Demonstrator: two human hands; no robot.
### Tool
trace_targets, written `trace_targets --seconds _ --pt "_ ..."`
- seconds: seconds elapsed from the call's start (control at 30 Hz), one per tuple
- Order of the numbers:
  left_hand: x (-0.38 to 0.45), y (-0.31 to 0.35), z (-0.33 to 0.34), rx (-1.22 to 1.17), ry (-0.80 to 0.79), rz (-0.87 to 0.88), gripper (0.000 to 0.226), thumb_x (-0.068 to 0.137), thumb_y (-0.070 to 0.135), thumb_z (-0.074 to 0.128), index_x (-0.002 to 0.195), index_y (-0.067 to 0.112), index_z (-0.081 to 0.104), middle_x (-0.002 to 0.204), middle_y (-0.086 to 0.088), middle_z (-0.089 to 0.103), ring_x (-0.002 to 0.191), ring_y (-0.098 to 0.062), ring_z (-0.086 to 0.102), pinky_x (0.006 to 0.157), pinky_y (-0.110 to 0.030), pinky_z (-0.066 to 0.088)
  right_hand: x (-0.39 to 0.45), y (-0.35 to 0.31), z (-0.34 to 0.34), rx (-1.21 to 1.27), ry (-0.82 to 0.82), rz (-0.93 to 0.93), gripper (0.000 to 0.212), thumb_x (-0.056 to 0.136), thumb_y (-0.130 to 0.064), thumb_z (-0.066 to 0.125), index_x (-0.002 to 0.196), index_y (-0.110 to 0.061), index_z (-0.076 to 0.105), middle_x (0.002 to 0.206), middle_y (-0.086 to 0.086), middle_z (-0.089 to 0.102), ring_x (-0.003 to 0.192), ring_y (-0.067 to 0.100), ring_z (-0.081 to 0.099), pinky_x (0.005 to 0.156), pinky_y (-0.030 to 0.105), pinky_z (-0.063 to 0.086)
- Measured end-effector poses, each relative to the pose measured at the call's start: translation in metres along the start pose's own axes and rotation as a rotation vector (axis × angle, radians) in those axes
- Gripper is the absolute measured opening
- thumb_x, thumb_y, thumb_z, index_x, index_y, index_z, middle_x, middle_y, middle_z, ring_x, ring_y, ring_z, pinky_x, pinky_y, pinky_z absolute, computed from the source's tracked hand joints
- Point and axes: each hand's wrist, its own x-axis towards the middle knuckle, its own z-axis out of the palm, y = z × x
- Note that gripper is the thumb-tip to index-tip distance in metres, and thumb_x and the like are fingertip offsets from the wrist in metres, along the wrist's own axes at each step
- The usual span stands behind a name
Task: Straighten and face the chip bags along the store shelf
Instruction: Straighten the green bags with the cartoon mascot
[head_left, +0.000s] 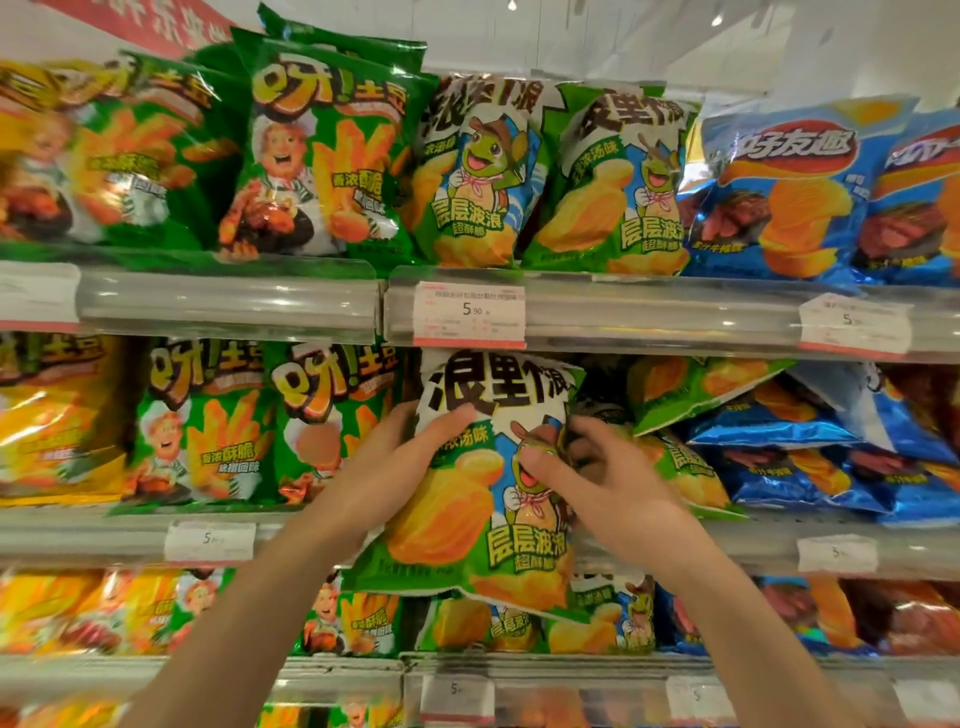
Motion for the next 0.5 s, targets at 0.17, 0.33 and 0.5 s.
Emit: trace_targets --seconds 0.17,0.33,0.5 --pt "-0.011 -0.023 -0.038 -0.055 0.128 0.028 0.084 0.056 0.082 0.072 0.131 0.053 0.047 0.123 0.016 0.064 0.113 -0.021 0.064 0.102 -0.051 0.049 0.014 -0.002 0.012 0.012 0.122 -0.081 0.06 0.088 -0.063 0.055 0.136 -0.027 0.052 0.113 -0.013 0.065 0.102 0.005 0.065 0.093 0.033 0.055" --pt "-0.022 -0.026 -0.068 -0.068 0.221 0.081 0.066 0.074 0.058 0.069 0.134 0.039 0.049 0.115 0.009 0.067 0.098 -0.014 0.068 0.085 -0.039 0.055 0.062 -0.001 0.036 -0.607 0.136 0.027 0.086 0.089 -0.072 0.048 0.149 -0.011 0.038 0.15 0.019 0.041 0.138 0.037 0.041 0.111 0.042 0.038" --pt "-0.026 -0.032 -0.089 -0.048 0.268 0.106 0.077 0.067 0.063 0.073 0.135 0.042 0.043 0.117 0.007 0.067 0.096 -0.017 0.073 0.09 -0.048 0.057 0.088 0.001 0.051 -0.572 -0.074 0.189 0.122 0.077 -0.087 0.047 0.159 -0.006 0.007 0.166 0.015 0.018 0.149 0.033 0.026 0.119 0.04 0.031"
